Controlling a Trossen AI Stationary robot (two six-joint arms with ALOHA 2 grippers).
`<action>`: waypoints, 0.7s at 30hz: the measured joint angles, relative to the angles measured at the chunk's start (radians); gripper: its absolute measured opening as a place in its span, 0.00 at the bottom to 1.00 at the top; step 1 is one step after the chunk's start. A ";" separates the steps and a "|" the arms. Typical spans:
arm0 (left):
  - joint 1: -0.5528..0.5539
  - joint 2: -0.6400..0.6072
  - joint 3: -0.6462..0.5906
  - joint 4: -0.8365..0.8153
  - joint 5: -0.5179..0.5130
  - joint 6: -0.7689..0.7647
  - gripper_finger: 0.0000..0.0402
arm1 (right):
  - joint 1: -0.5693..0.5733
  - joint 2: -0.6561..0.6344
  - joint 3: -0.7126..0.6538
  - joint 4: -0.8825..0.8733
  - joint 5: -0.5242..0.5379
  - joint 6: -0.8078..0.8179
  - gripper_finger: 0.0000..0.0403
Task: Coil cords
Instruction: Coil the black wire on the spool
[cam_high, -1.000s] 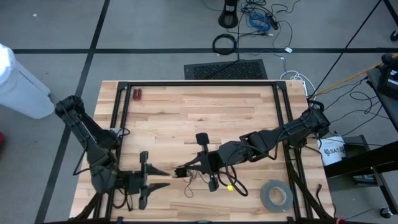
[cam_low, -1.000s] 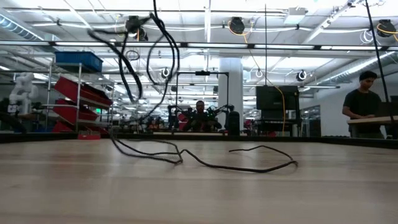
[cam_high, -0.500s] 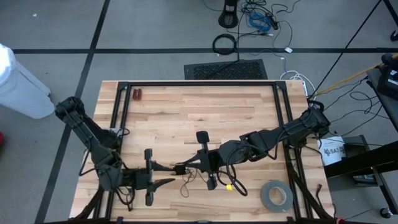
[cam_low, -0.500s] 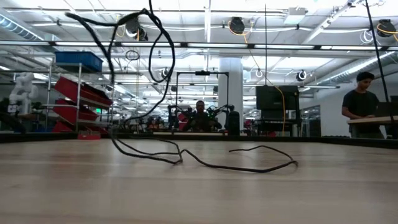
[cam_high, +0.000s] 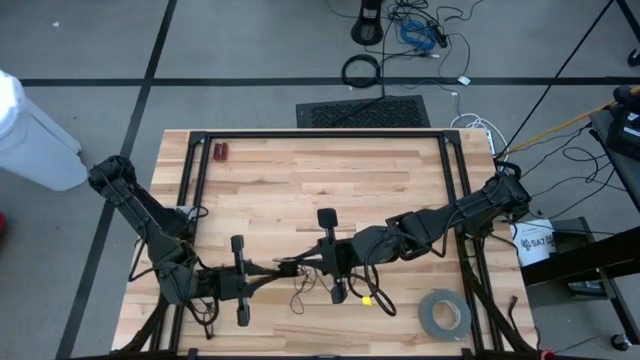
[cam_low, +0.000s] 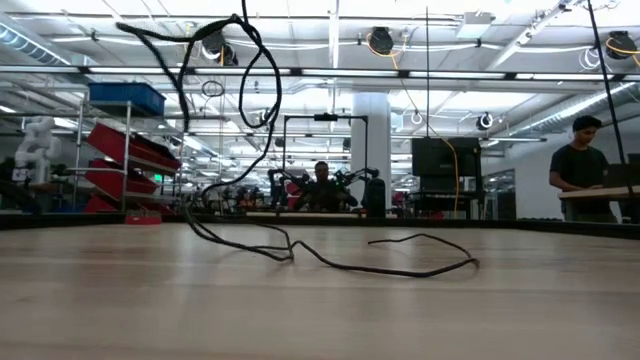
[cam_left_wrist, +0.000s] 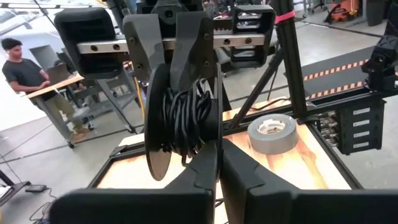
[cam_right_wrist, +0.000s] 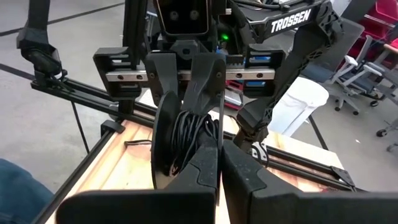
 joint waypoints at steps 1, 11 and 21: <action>-0.001 0.000 0.000 0.000 -0.003 0.000 0.02 | 0.000 0.000 0.000 -0.001 -0.001 0.000 0.00; -0.015 -0.002 0.000 0.007 -0.007 0.001 0.01 | 0.022 -0.040 0.000 -0.093 0.070 0.024 0.12; -0.077 -0.033 0.000 0.050 -0.054 0.045 0.01 | 0.130 -0.127 0.001 -0.329 0.144 0.273 0.23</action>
